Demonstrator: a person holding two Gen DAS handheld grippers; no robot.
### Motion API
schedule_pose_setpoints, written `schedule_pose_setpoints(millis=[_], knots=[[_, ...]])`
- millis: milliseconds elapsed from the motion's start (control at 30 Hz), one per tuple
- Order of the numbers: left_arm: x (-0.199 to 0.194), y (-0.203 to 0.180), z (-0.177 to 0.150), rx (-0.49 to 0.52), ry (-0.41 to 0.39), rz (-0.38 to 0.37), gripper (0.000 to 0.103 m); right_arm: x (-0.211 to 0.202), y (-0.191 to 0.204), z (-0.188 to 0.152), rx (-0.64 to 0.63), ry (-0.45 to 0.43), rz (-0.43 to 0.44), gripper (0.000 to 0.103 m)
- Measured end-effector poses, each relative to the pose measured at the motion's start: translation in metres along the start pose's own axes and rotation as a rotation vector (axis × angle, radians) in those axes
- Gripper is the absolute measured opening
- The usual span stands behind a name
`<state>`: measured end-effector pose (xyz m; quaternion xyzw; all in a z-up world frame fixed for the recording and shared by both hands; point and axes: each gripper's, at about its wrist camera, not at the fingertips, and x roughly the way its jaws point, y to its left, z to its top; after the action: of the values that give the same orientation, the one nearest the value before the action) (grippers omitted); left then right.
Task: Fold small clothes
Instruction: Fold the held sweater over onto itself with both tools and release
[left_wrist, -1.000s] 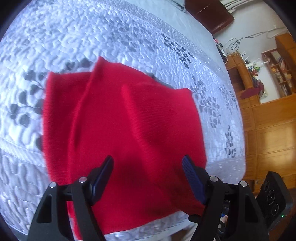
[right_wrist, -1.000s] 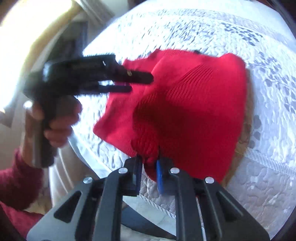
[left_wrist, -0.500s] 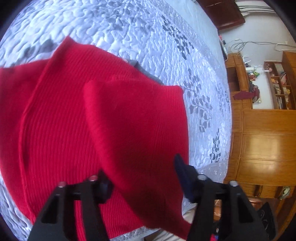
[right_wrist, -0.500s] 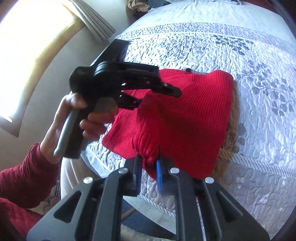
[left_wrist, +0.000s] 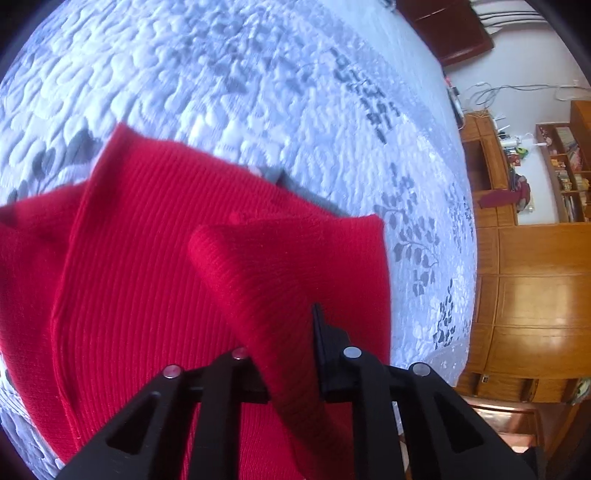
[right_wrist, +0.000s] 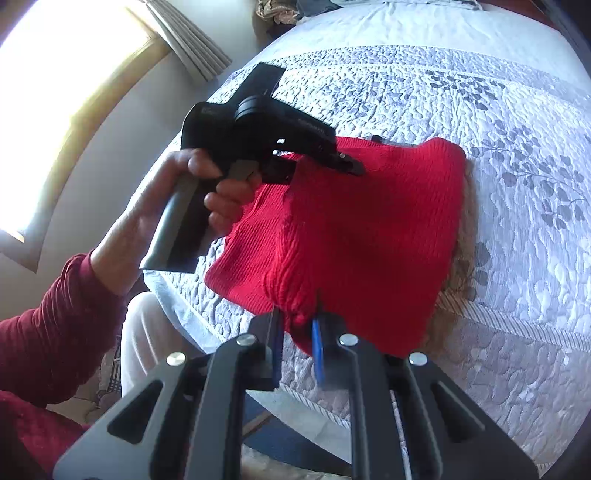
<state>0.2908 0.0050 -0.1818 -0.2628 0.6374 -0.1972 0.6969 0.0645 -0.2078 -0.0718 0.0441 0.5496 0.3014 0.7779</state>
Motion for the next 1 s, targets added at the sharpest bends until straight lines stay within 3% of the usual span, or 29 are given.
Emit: schedule_pose_setpoints(millis=[467,700,1000], knots=[[-0.077,-0.032,0.013,0.158,-0.157,-0.026,0.015,0.006,0.050,0.023,-0.069,-0.018,0.056,0.012],[-0.112,-0.012,0.021,0.164,-0.195,-0.010,0.015,0.027,0.084,0.041,-0.124,-0.004,0.094,0.012],[-0.122,0.035,0.022,0.155,-0.199,0.037,0.015,0.074,0.107,0.042,-0.165,0.080,0.103,0.012]])
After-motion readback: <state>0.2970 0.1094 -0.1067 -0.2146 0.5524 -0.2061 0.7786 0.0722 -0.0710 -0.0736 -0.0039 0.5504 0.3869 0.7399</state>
